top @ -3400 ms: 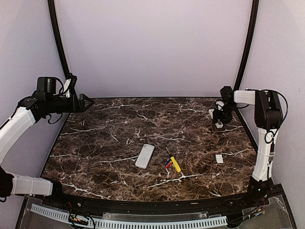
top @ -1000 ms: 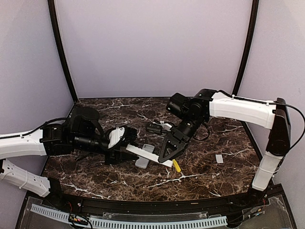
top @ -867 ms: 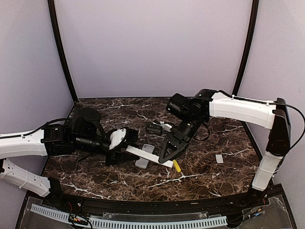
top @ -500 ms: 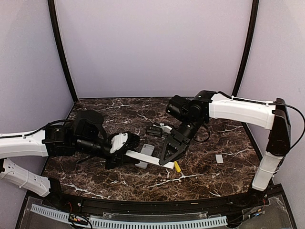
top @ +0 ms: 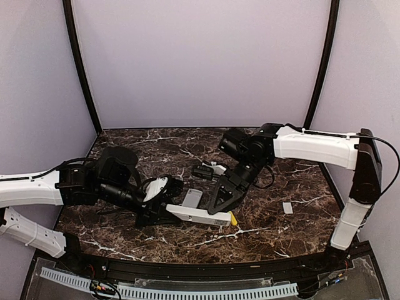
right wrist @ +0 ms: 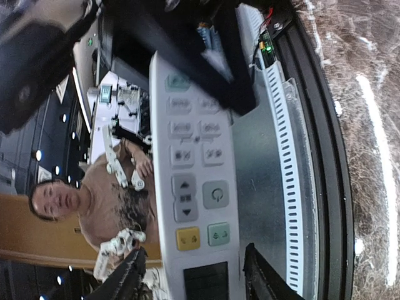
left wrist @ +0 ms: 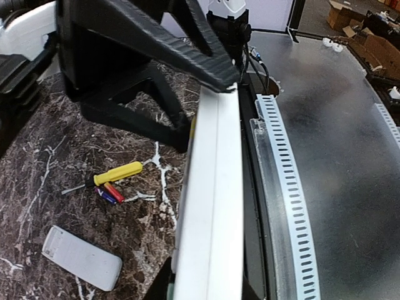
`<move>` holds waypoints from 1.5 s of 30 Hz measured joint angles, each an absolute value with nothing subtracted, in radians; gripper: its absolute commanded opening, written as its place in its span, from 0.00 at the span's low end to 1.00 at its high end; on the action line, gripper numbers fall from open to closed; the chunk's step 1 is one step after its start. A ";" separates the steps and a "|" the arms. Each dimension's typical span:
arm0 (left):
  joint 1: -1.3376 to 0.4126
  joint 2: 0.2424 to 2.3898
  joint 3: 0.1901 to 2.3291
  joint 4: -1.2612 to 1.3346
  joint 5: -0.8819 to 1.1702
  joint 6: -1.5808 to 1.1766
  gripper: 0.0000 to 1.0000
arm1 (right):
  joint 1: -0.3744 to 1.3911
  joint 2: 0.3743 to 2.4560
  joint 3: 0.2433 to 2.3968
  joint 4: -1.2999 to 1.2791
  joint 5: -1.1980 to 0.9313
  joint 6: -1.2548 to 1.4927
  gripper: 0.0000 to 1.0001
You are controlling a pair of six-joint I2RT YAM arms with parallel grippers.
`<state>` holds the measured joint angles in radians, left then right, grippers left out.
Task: Unload the batteries from the remote control
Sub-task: Pass from the right arm to the left, then pass from the left arm to the right
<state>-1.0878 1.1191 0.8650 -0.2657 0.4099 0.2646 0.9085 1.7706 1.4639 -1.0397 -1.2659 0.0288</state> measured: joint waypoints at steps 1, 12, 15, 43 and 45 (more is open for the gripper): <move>-1.090 1.119 0.865 -0.268 0.424 0.247 0.00 | 0.901 1.768 1.462 -1.026 -1.260 0.036 0.65; -1.085 1.120 0.804 -0.188 0.505 -0.039 0.00 | 0.815 1.603 1.308 -0.724 -1.193 0.167 0.74; -1.052 1.137 0.773 -0.127 0.565 -0.159 0.00 | 0.810 1.518 1.205 -0.582 -1.156 0.250 0.77; -0.912 1.225 0.711 0.263 0.834 -0.660 0.00 | 0.868 1.297 0.785 0.187 -0.945 0.746 0.11; -0.911 1.229 0.711 0.265 0.846 -0.675 0.02 | 0.870 1.297 0.784 0.207 -0.957 0.735 0.02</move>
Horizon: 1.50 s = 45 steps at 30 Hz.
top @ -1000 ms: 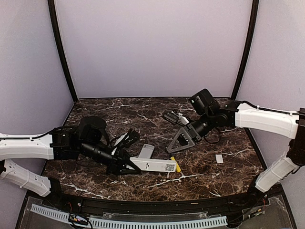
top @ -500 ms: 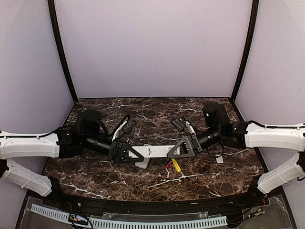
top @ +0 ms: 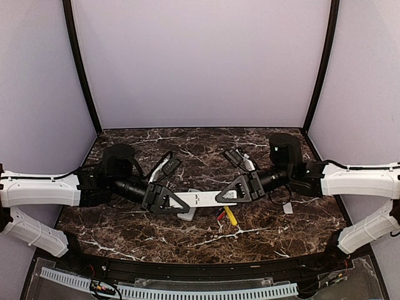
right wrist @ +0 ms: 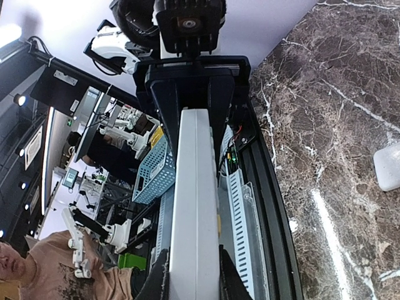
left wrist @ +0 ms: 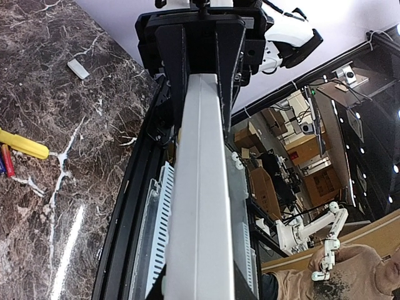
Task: Unload the batteries from the remote control
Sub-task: Pass from the left arm to the right, then remove the battery cover from the remote control.
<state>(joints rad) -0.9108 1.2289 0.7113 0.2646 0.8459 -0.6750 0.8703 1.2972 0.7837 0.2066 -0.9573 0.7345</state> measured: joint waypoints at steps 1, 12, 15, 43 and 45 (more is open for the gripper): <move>-0.911 1.229 0.711 0.268 0.854 -0.679 0.06 | 0.871 1.294 0.781 0.211 -0.958 0.738 0.00; -0.910 1.242 0.717 0.261 0.800 -0.667 0.72 | 0.871 1.286 0.731 0.250 -0.915 0.814 0.00; -0.907 1.240 0.721 0.244 0.778 -0.656 0.78 | 0.871 1.286 0.730 0.246 -0.900 0.823 0.00; -0.849 1.085 0.670 0.118 0.677 -0.700 0.39 | 0.871 1.272 0.718 0.240 -0.874 0.836 0.00; -0.849 1.093 0.670 0.119 0.682 -0.703 0.34 | 0.871 1.268 0.717 0.241 -0.874 0.837 0.00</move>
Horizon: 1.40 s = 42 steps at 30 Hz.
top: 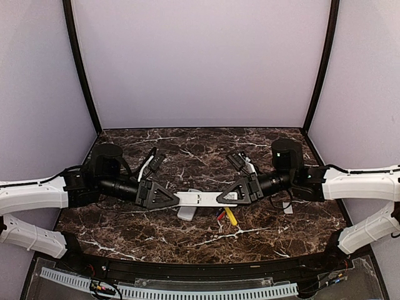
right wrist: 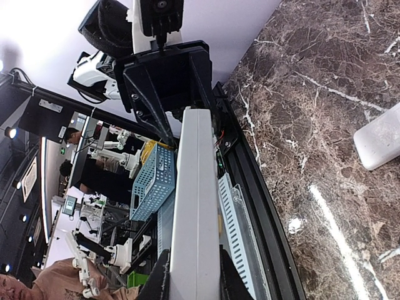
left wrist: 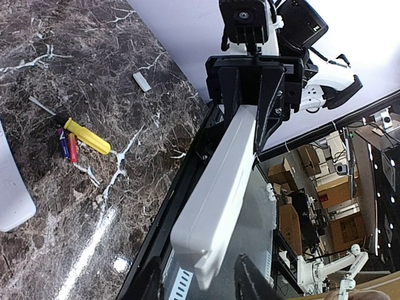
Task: Unload the batteries from the remote control
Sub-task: Remove the battery cover from the remote control.
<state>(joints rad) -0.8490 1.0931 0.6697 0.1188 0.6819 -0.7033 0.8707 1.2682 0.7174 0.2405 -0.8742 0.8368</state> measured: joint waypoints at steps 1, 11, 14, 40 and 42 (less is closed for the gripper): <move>-0.849 1.098 0.670 0.120 0.685 -0.706 0.32 | 0.871 1.267 0.717 0.241 -0.874 0.839 0.00; -0.849 1.110 0.670 0.134 0.699 -0.726 0.15 | 0.871 1.265 0.712 0.246 -0.875 0.844 0.00; -0.845 1.111 0.669 0.133 0.699 -0.730 0.11 | 0.869 1.265 0.709 0.242 -0.873 0.846 0.00; -0.845 1.079 0.638 0.181 0.722 -0.760 0.00 | 0.845 1.257 0.662 0.247 -0.856 0.857 0.00; -0.839 1.065 0.637 0.178 0.727 -0.763 0.00 | 0.839 1.246 0.656 0.247 -0.854 0.859 0.00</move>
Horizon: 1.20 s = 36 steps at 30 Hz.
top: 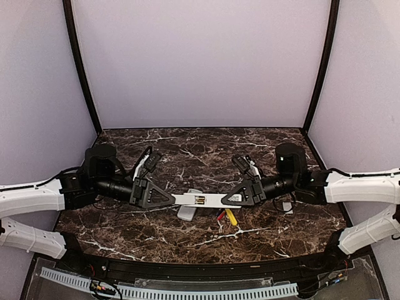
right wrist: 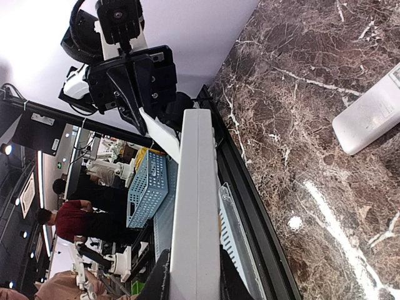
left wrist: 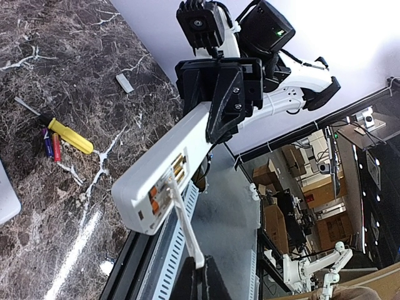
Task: Unload the batteries from the remote control
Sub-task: Remove the battery cover from the remote control, then place the battery cover at the center of the board.
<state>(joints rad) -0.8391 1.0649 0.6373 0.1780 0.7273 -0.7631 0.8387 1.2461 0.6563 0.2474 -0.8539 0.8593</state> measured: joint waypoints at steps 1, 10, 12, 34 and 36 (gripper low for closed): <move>-0.833 1.051 0.637 0.170 0.734 -0.763 0.00 | 0.835 1.239 0.654 0.247 -0.852 0.862 0.00; -0.707 0.851 0.675 -0.086 0.649 -0.671 0.03 | 0.791 1.158 0.622 0.244 -0.828 0.864 0.00; -0.672 0.850 0.688 -0.141 0.620 -0.641 0.03 | 0.781 1.153 0.621 0.237 -0.819 0.861 0.00; -0.546 1.368 0.623 0.153 0.475 -0.683 0.04 | 0.744 1.032 0.603 0.126 -0.734 0.780 0.00; -0.546 1.409 0.625 0.179 0.479 -0.682 0.04 | 0.738 1.028 0.595 0.126 -0.728 0.780 0.00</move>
<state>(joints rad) -0.5461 1.4090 0.6247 0.1791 0.4793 -0.6819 0.7376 1.0279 0.5953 0.1265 -0.7280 0.7795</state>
